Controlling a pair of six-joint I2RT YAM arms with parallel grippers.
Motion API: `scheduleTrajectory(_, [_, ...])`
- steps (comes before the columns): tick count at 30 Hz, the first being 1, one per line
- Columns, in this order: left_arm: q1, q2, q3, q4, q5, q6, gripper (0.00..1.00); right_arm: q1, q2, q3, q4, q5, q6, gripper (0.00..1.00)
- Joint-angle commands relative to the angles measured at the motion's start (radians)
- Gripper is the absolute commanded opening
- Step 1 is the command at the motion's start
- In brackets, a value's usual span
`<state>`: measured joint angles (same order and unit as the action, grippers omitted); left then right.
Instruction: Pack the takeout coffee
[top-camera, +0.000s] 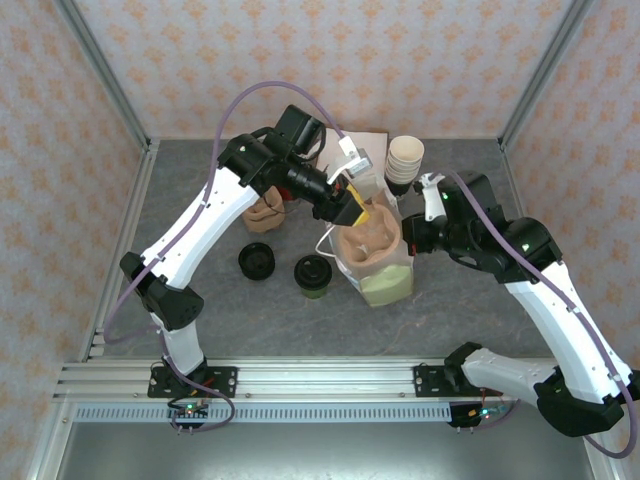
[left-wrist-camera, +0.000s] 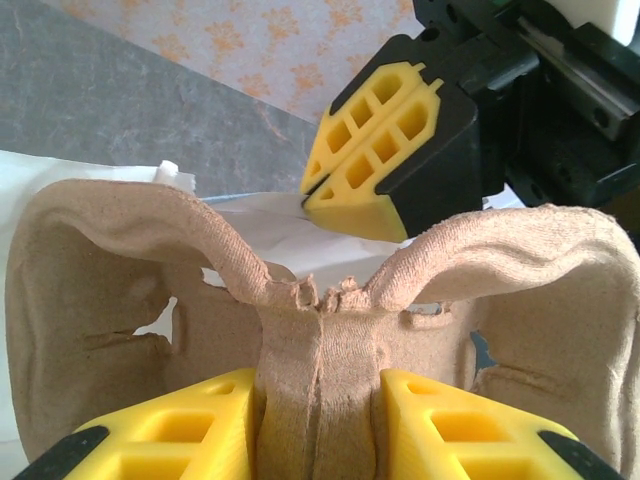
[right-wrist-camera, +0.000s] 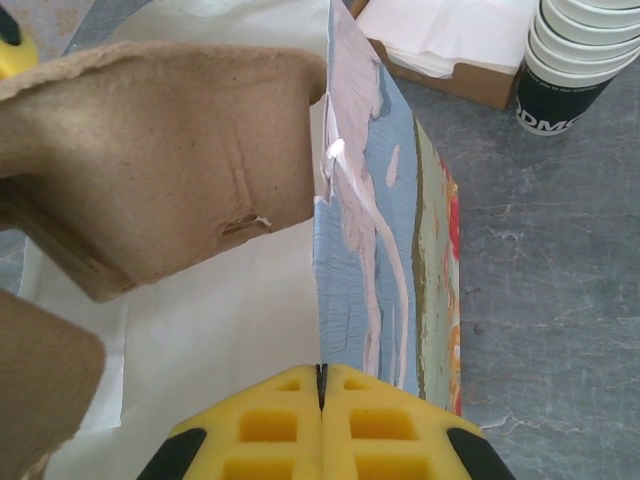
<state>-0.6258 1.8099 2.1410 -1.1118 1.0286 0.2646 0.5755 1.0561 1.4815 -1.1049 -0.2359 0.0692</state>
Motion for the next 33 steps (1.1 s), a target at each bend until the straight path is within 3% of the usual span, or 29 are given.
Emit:
scheduleTrajectory(1, [0.002,0.004,0.004,-0.022,-0.053,0.037,0.34,0.006,-0.022,-0.01,0.038,-0.038,0.005,0.0])
scheduleTrajectory(27, [-0.092,-0.066,-0.175,0.122,-0.32,0.054,0.33,0.006,-0.058,0.001,0.073,-0.086,0.059,0.0])
scheduleTrajectory(33, [-0.126,-0.111,-0.257,0.197,-0.373,0.06,0.33,0.007,-0.069,-0.021,0.088,-0.046,0.119,0.0])
